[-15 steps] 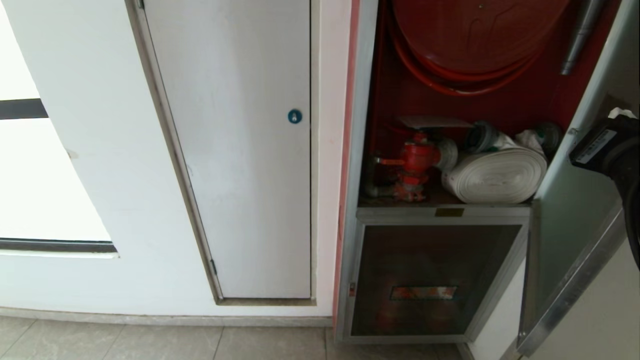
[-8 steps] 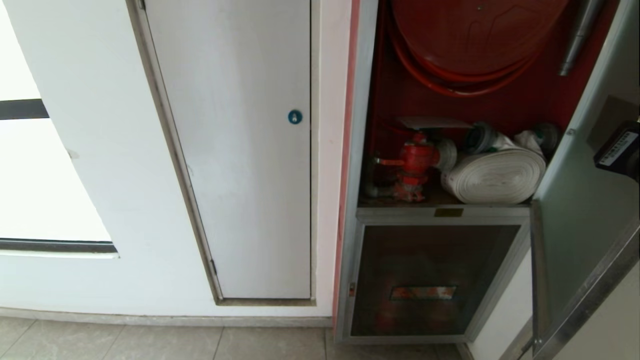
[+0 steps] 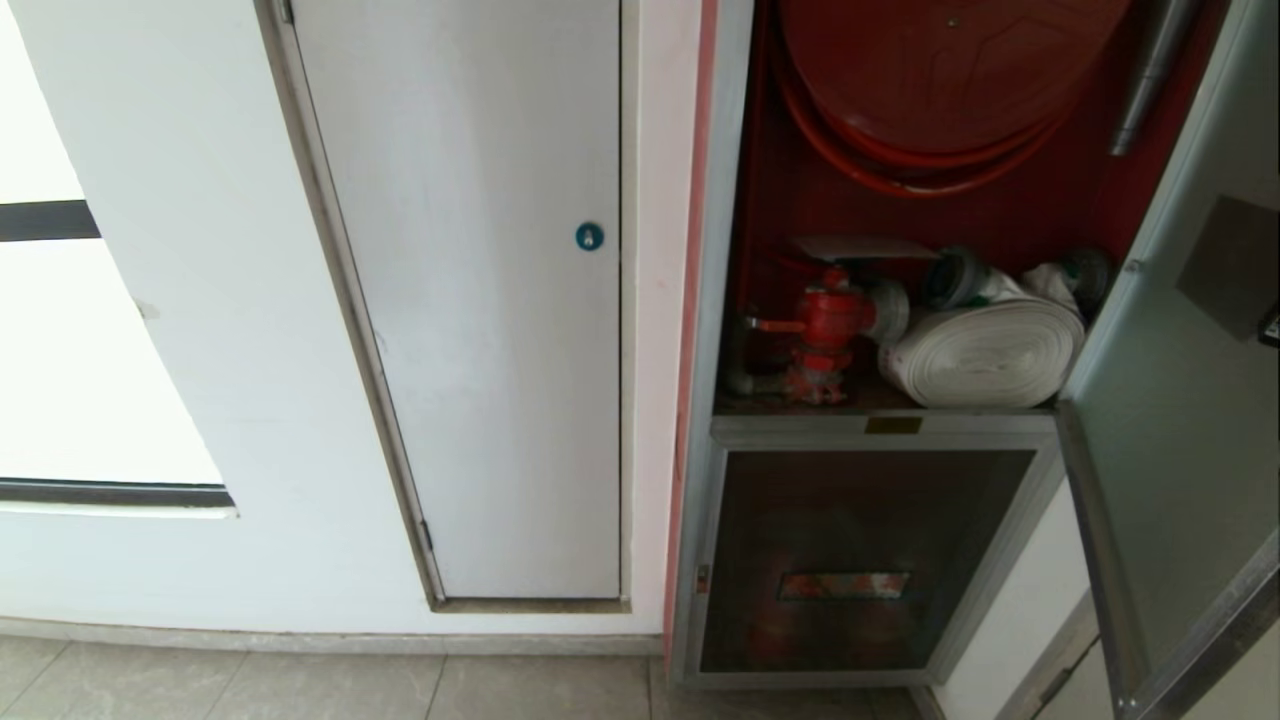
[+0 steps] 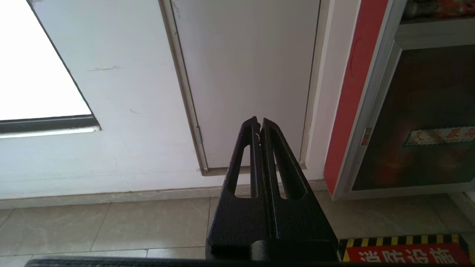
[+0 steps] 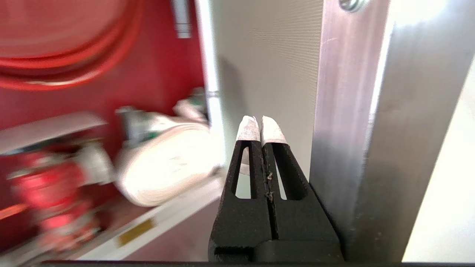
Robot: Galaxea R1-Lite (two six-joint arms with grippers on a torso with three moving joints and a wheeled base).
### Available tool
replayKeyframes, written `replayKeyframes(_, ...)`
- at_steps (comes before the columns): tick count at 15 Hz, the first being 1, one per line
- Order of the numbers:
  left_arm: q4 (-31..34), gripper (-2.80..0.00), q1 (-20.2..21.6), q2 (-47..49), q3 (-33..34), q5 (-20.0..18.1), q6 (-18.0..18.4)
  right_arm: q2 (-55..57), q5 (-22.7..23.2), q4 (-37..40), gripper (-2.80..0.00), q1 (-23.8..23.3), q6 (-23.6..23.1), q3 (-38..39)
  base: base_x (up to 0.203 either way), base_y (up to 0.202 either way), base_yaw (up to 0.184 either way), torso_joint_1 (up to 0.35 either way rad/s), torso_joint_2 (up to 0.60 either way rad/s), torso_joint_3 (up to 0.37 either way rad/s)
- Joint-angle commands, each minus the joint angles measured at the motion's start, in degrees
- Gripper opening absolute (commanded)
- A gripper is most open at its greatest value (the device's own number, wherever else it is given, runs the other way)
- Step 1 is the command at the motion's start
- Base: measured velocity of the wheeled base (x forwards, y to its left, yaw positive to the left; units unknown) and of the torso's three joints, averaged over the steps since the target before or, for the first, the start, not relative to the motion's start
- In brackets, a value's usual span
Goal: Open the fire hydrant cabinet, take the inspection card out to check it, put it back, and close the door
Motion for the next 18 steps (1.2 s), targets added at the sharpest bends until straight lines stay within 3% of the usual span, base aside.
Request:
replayKeyframes(1, -0.03, -2.8, 0.03, -0.02, 0.7, 0.0, 0.01, 0.12, -0.86, 0.32, -2.8, -2.98, -0.03, 0.17, 0.0, 0.0, 0.0, 0.0, 0.0, 0.0)
replayKeyframes(6, -0.03, -2.8, 0.03, -0.02, 0.7, 0.0, 0.01, -1.74, -1.01, 0.49, -2.8, -6.25, -0.12, 2.8, 0.0, 0.0, 0.0, 0.0, 0.0, 0.0)
replayKeyframes(18, -0.03, -2.8, 0.03, -0.02, 0.7, 0.0, 0.01, -1.12, -0.72, 0.67, -2.8, -23.94, -0.2, 4.55, 0.0, 0.0, 0.0, 0.0, 0.0, 0.0)
